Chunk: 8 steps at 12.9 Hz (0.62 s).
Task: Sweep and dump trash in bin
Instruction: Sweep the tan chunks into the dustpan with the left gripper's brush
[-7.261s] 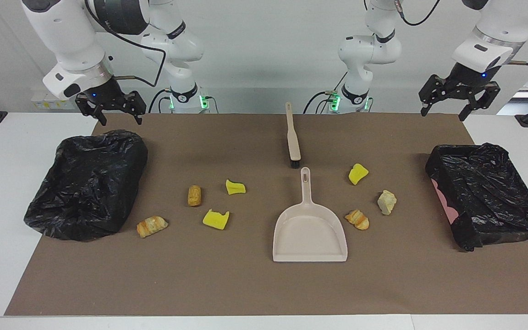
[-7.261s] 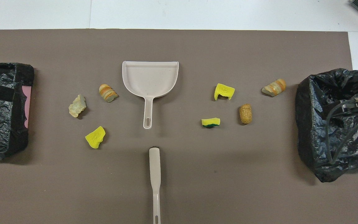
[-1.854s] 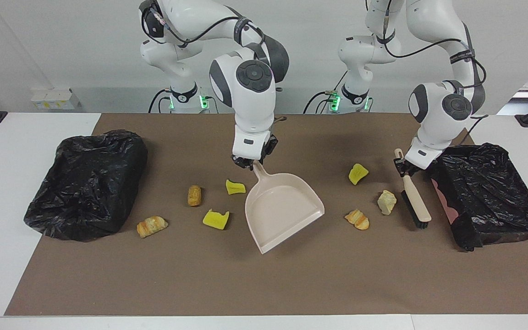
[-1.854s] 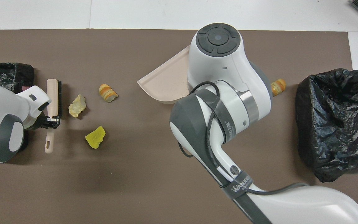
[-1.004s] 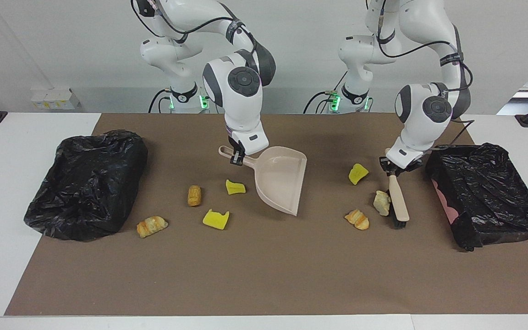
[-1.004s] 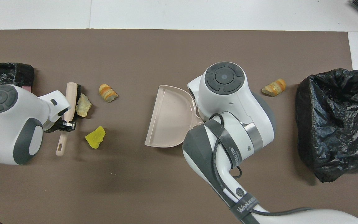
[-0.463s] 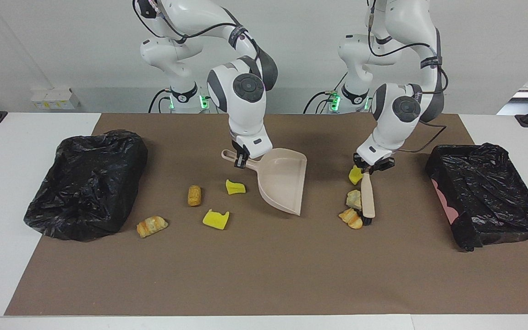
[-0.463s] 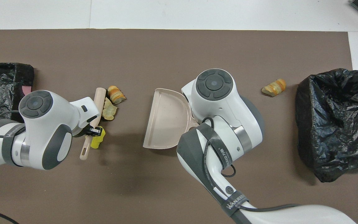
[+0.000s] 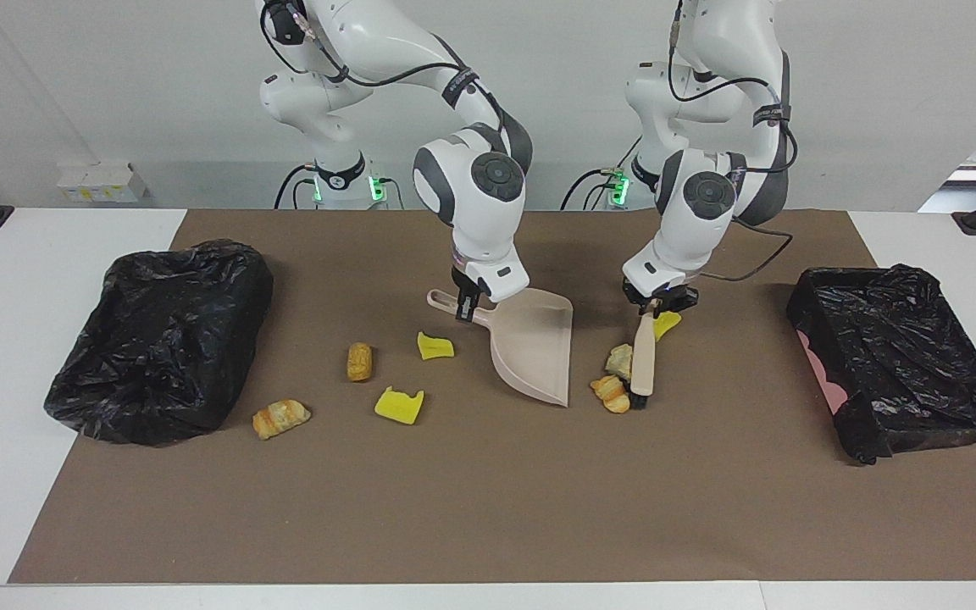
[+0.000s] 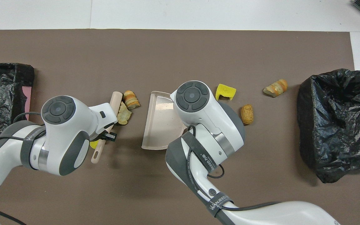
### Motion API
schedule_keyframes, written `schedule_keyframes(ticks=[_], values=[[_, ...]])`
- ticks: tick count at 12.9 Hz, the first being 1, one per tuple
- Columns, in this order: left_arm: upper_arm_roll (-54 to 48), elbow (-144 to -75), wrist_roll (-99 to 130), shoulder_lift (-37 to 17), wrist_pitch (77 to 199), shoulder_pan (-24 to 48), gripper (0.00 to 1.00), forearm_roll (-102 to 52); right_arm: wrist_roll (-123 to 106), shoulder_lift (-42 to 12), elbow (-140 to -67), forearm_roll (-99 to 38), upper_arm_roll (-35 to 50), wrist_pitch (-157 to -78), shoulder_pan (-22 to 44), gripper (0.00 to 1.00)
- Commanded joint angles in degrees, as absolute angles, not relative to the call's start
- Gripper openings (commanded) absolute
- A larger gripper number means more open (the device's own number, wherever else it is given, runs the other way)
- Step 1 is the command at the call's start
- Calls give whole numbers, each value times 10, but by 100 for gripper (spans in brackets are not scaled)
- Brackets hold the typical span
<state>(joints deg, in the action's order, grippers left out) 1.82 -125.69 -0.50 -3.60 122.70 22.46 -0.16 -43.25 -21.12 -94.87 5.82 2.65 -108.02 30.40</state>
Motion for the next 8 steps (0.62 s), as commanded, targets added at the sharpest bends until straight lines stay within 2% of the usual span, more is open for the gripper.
schedule_keyframes(ticks=[1,8], values=[[26,-1274,-9,-17,1221,264,0,-21,-424,-214,-952,68,32,-1092,300,0],[26,-1260,-2,-13,1213,354,0,-61,-405,-214,-953,63,32,-1094,301,0]])
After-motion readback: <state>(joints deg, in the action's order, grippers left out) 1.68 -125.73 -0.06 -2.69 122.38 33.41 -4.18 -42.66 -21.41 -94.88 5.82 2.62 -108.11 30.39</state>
